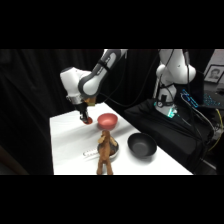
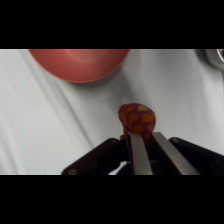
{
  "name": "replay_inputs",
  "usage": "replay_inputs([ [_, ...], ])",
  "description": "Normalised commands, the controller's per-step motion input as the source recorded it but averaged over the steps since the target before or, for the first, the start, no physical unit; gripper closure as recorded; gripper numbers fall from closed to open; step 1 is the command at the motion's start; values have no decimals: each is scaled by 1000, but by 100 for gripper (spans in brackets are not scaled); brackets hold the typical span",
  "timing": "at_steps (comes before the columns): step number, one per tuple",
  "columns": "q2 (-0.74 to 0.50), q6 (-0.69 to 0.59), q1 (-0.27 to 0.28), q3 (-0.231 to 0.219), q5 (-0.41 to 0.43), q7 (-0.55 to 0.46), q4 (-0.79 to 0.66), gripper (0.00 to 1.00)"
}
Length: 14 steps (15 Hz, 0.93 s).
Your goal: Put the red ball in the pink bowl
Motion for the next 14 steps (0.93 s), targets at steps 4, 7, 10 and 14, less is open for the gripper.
replay_inputs([
  [4, -491, -14, -5, 15, 80, -124, -452, 98],
  [7, -474, 46, 10, 5, 72, -111, -476, 98],
  [10, -460, 97, 8, -11, 67, -108, -486, 98],
  [14, -422, 159, 1, -29, 54, -105, -468, 98],
])
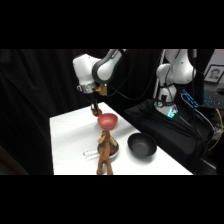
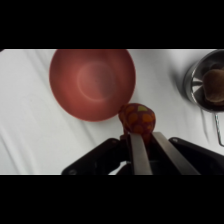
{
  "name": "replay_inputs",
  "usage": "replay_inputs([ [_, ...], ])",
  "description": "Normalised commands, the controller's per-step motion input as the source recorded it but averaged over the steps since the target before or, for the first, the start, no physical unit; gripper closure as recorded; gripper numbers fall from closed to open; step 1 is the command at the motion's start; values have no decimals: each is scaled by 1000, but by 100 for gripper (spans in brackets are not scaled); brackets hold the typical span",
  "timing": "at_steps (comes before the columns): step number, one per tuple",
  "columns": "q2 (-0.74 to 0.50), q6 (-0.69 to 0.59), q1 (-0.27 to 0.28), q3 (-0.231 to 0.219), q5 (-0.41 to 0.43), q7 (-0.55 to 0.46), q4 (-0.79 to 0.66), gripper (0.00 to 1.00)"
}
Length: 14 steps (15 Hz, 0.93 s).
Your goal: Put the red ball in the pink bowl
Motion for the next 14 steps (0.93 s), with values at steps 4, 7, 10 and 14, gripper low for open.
replay_inputs([
  [4, -384, 207, 11, -40, 1, -82, -433, 98],
  [7, -315, 215, 2, -50, -30, -69, -377, 98],
  [10, -254, 234, -25, -60, -33, -65, -336, 98],
  [14, -218, 287, -44, -53, -37, -56, -305, 98],
])
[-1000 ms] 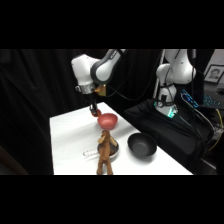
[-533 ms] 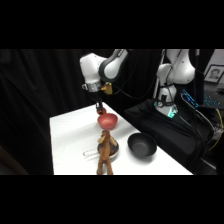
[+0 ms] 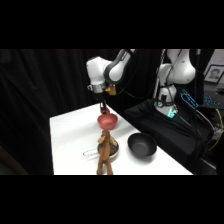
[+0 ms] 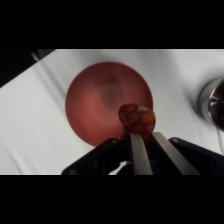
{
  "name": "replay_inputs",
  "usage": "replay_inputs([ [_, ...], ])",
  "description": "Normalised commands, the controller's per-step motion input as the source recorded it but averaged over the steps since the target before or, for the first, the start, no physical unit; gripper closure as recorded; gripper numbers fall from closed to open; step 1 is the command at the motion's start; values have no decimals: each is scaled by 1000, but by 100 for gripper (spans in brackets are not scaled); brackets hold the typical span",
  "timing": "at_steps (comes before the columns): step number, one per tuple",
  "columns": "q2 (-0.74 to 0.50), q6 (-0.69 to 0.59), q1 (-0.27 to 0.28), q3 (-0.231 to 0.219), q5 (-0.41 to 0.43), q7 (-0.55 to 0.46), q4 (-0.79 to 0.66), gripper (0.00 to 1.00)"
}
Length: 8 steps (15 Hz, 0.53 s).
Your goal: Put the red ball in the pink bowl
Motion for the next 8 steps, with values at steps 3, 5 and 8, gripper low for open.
replay_inputs([
  [3, -130, 352, -45, -39, -47, -29, -254, 98],
  [5, -47, 296, -40, -37, -70, 9, -193, 98],
  [8, 47, 305, -35, -22, -59, 15, -135, 98],
])
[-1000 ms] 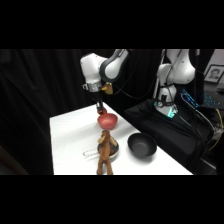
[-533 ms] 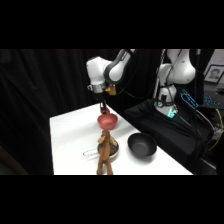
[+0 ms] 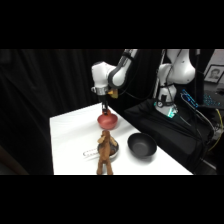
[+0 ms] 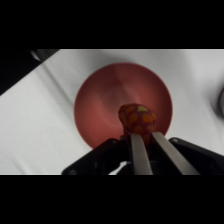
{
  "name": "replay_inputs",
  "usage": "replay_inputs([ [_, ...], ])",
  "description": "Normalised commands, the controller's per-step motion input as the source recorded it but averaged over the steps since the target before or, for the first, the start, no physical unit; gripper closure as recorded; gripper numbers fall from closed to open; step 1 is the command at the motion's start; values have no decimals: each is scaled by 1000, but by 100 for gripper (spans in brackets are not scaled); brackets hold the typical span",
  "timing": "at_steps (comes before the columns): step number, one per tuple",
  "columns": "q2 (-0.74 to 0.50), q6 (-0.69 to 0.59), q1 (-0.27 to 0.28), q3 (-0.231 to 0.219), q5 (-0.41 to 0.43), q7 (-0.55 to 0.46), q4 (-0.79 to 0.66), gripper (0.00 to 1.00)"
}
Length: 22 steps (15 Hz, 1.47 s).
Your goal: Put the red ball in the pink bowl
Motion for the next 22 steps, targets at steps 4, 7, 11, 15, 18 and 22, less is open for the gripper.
replay_inputs([
  [4, 148, 288, -34, -9, -14, -3, -35, 98],
  [7, 116, 190, -22, -7, -1, -8, 28, 65],
  [11, 29, 93, -21, -20, -12, -26, 63, 50],
  [15, -16, -28, -39, -6, 13, -67, 88, 16],
  [18, -105, -168, -41, -18, -7, -79, 76, 0],
  [22, -267, -328, -45, -29, -36, -91, 49, 0],
])
